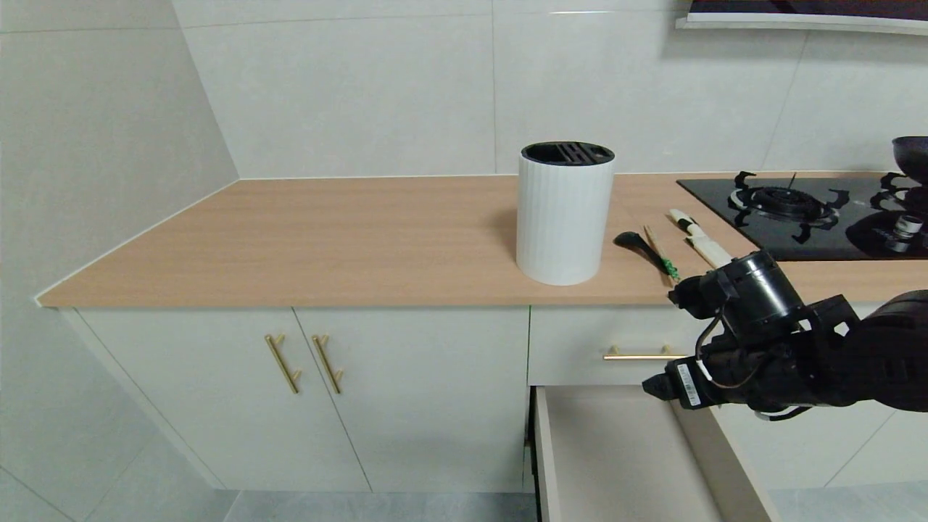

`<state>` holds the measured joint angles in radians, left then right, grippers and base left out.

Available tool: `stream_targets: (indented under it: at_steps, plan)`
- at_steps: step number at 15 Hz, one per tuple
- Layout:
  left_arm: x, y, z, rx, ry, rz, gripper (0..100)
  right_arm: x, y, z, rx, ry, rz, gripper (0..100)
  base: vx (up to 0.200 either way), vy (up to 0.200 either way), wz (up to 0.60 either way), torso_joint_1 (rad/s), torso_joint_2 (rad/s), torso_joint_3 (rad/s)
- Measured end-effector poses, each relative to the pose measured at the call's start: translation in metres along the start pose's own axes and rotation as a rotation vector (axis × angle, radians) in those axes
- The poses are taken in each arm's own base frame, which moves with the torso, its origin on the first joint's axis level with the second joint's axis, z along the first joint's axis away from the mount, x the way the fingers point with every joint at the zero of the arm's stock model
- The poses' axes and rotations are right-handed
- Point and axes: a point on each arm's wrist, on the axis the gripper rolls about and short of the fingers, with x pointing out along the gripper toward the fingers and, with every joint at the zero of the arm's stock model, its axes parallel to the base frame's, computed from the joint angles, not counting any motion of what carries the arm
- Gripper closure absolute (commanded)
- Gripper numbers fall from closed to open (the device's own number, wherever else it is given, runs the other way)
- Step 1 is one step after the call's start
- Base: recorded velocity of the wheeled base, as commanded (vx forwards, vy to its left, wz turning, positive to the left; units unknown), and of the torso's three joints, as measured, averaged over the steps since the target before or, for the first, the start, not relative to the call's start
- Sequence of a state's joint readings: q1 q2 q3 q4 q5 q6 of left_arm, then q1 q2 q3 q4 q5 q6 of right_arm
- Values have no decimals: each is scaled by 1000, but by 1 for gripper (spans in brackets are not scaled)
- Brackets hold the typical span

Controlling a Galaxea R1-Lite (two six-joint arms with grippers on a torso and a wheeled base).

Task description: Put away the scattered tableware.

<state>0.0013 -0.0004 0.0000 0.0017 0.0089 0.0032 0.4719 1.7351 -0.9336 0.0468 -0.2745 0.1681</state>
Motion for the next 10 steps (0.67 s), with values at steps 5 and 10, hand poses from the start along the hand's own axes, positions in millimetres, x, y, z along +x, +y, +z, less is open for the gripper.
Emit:
stream_targets:
  at_steps: [5,10]
  plan:
    - [0,0,0,0,0,0,0,-12,-4,43,53,-185,15,0,0,0,0,0,0,0]
    - [0,0,0,0,0,0,0,-18,-14,79,163,-306,0,0,0,0,0,0,0,0]
